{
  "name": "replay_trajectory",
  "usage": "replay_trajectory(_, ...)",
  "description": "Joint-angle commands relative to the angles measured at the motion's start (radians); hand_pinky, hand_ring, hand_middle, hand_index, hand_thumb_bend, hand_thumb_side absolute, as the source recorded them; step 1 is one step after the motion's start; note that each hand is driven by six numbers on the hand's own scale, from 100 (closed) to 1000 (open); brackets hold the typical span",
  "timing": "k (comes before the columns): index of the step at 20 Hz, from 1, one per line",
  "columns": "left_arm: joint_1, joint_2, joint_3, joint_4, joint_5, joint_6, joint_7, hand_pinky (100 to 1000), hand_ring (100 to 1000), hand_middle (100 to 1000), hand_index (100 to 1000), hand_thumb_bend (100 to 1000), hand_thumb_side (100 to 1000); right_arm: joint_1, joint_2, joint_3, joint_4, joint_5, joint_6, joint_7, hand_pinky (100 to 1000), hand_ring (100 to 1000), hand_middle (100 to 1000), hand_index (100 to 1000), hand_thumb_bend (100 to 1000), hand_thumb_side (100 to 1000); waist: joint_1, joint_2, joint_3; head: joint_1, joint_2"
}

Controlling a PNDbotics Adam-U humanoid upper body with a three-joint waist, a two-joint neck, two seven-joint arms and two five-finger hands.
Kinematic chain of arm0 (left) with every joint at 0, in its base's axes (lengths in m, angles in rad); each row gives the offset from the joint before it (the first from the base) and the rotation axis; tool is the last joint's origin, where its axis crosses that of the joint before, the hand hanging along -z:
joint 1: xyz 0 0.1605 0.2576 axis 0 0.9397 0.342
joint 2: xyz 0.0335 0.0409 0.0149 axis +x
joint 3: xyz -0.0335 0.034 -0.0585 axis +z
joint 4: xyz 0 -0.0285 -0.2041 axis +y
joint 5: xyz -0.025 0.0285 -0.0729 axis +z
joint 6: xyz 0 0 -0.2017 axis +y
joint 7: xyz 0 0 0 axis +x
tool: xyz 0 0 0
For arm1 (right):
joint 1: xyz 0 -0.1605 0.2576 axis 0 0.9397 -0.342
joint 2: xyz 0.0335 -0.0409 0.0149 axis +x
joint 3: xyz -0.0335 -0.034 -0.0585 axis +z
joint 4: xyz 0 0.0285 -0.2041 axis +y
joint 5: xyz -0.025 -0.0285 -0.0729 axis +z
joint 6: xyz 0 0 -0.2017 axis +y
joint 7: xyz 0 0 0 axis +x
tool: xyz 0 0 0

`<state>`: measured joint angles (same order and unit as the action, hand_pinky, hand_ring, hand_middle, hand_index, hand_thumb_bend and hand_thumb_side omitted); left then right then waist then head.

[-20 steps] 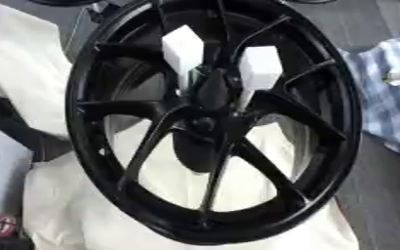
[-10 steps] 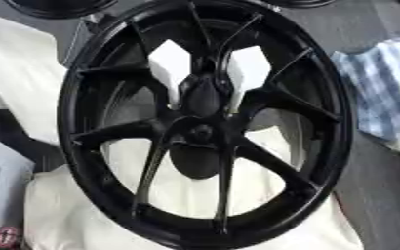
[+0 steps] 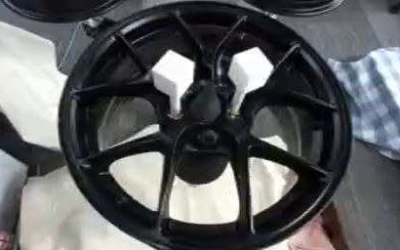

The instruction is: Pull the pin out of the wheel hub.

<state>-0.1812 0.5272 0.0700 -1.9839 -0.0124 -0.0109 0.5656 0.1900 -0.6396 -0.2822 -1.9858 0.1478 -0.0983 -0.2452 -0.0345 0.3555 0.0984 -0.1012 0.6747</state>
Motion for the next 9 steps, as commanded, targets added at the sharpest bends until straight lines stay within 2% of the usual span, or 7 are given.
replay_trajectory(1, -0.015, 0.025, -0.003, -0.016, 0.008, -0.002, -0.01, 814, 635, 581, 771, 100, 685, -0.016, -0.047, 0.016, -0.014, -0.091, -0.089, 0.026, 1000, 926, 744, 850, 100, 477, 0.0, -0.012, 0.003, 0.023, -0.025)
replay_trajectory(9, -0.012, 0.024, -0.007, -0.016, 0.01, 0.002, -0.015, 814, 634, 580, 772, 100, 689, -0.048, -0.064, 0.021, -0.014, -0.175, -0.175, 0.073, 1000, 936, 750, 853, 100, 437, -0.003, -0.005, 0.006, 0.042, -0.042)
